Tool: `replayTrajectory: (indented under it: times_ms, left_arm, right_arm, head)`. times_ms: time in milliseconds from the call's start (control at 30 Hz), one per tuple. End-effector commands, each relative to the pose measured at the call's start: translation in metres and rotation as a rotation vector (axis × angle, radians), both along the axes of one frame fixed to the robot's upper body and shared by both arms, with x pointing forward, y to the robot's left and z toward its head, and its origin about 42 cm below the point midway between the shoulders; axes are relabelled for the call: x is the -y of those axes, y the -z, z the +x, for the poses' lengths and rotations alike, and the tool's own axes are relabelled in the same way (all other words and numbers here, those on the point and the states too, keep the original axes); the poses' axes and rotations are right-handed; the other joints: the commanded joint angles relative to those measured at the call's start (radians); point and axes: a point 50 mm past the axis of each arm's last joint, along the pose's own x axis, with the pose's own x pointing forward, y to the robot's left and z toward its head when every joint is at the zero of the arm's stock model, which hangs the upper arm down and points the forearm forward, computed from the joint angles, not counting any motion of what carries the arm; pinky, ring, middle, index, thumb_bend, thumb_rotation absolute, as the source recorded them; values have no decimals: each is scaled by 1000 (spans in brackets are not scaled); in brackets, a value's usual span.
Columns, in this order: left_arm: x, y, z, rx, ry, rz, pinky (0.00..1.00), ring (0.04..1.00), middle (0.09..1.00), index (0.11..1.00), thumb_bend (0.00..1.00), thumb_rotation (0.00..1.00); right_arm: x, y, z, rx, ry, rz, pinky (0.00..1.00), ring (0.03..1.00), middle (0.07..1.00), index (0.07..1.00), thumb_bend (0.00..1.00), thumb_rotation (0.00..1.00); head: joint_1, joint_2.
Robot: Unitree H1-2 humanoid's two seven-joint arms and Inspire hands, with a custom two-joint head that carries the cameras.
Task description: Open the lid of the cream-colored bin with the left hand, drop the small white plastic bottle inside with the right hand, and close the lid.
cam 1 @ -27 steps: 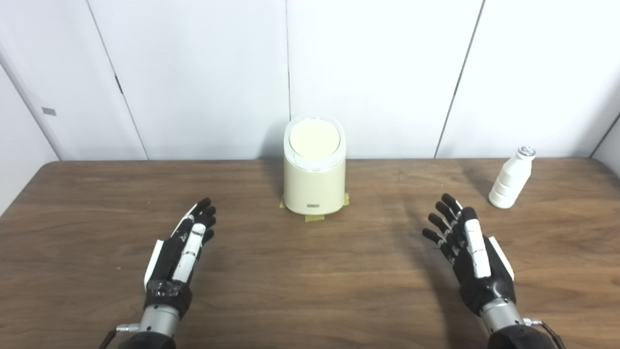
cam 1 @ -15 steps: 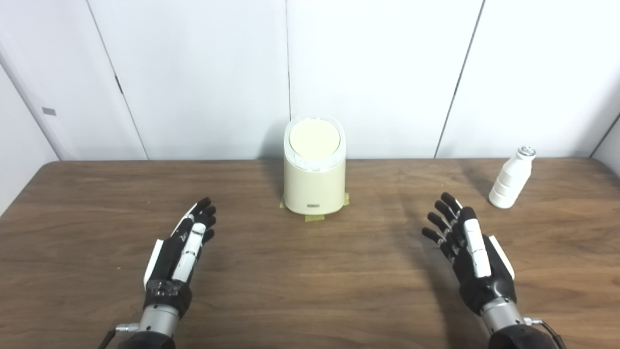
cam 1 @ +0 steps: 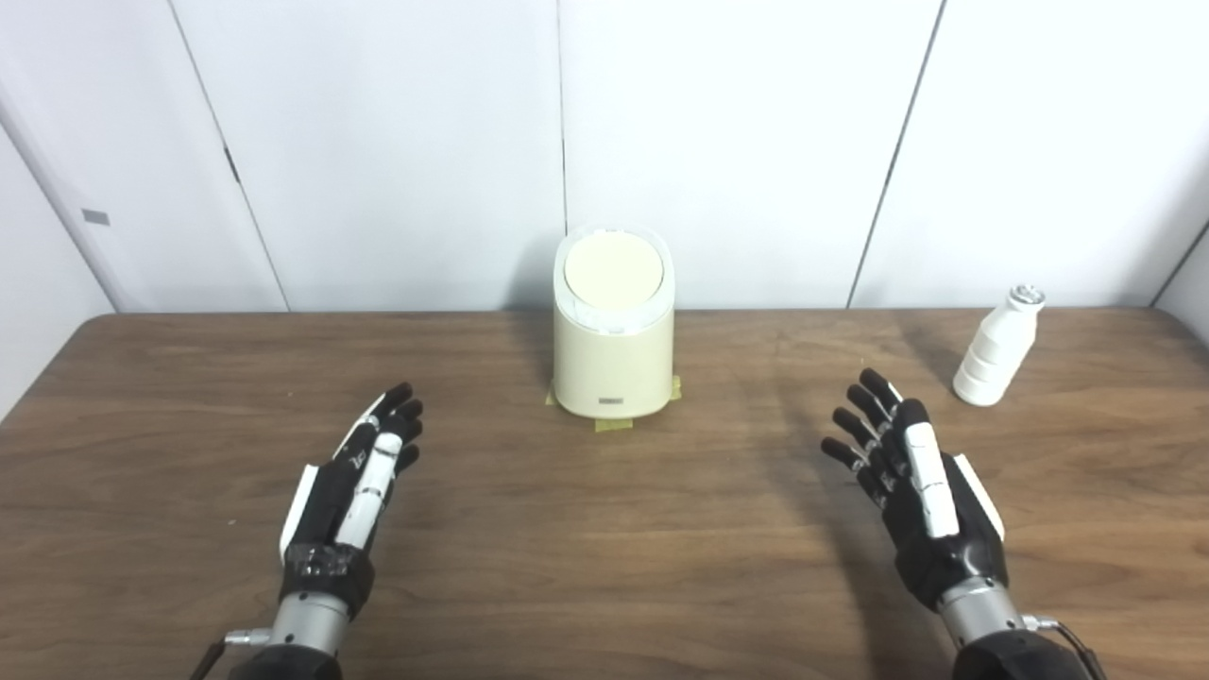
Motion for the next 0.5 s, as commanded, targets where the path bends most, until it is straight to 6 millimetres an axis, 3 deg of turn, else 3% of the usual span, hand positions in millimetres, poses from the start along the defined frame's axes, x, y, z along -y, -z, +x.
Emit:
replayTrajectory:
  times_ms: [0, 200, 267, 467]
  left_arm:
    - [1, -17, 11, 73, 3, 30, 908, 911, 901, 938, 429, 528]
    - [2, -32, 26, 101, -56, 86, 768, 833, 864, 906, 636, 343]
    - [4, -48, 36, 114, -79, 126, 821, 842, 850, 882, 676, 300]
    - [12, -89, 67, 146, -66, 146, 799, 853, 873, 902, 693, 342]
  right_arm:
    - [-2, -17, 10, 87, -15, 7, 838, 924, 953, 937, 583, 872]
    - [0, -12, 14, 92, -15, 17, 851, 930, 958, 944, 565, 894]
    - [1, -10, 14, 98, -16, 12, 853, 931, 958, 947, 562, 905]
    - [1, -8, 14, 104, -17, 10, 855, 933, 954, 950, 570, 904]
  head:
    - [1, -1]
    - [8, -33]
    - [10, -38]
    - [6, -59]
